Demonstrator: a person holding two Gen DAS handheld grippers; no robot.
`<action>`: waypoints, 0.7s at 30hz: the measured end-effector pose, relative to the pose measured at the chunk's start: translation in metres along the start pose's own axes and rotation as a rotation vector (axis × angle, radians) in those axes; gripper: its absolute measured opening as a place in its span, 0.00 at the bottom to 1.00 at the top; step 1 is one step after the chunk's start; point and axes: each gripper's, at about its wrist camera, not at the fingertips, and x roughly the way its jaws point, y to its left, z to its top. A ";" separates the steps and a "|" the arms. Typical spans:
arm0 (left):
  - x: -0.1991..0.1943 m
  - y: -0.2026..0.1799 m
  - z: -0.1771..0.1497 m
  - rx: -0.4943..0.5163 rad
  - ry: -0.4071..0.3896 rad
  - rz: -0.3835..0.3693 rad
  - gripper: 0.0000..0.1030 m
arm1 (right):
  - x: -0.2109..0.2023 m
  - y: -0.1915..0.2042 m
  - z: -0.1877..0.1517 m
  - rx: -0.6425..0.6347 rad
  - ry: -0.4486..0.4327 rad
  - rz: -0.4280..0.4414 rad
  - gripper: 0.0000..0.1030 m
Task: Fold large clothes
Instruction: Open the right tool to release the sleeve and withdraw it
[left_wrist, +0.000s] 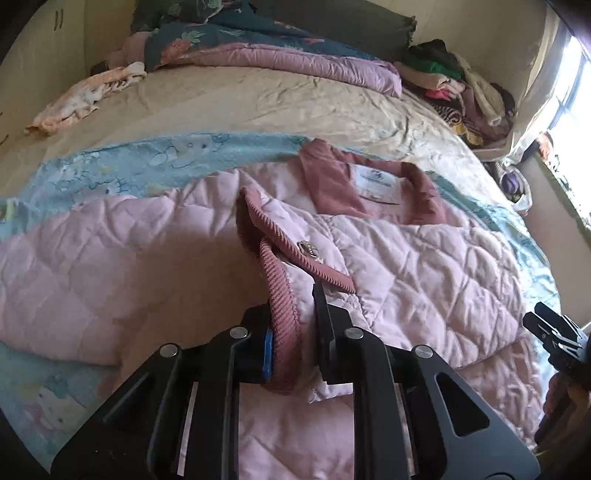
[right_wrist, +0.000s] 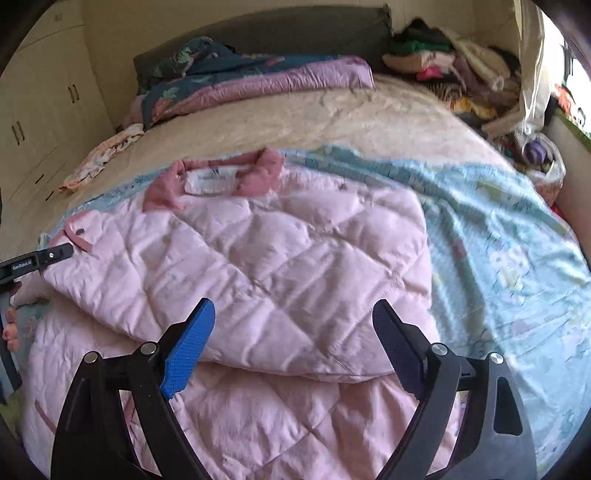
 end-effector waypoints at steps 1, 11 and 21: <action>0.004 0.003 -0.001 -0.006 0.010 0.009 0.10 | 0.008 -0.003 -0.002 0.015 0.028 -0.003 0.84; 0.028 0.018 -0.022 -0.052 0.071 0.004 0.26 | 0.027 -0.007 -0.016 0.065 0.110 -0.060 0.84; -0.021 0.021 -0.023 -0.052 0.015 0.002 0.82 | -0.033 0.032 -0.004 0.076 -0.042 0.027 0.94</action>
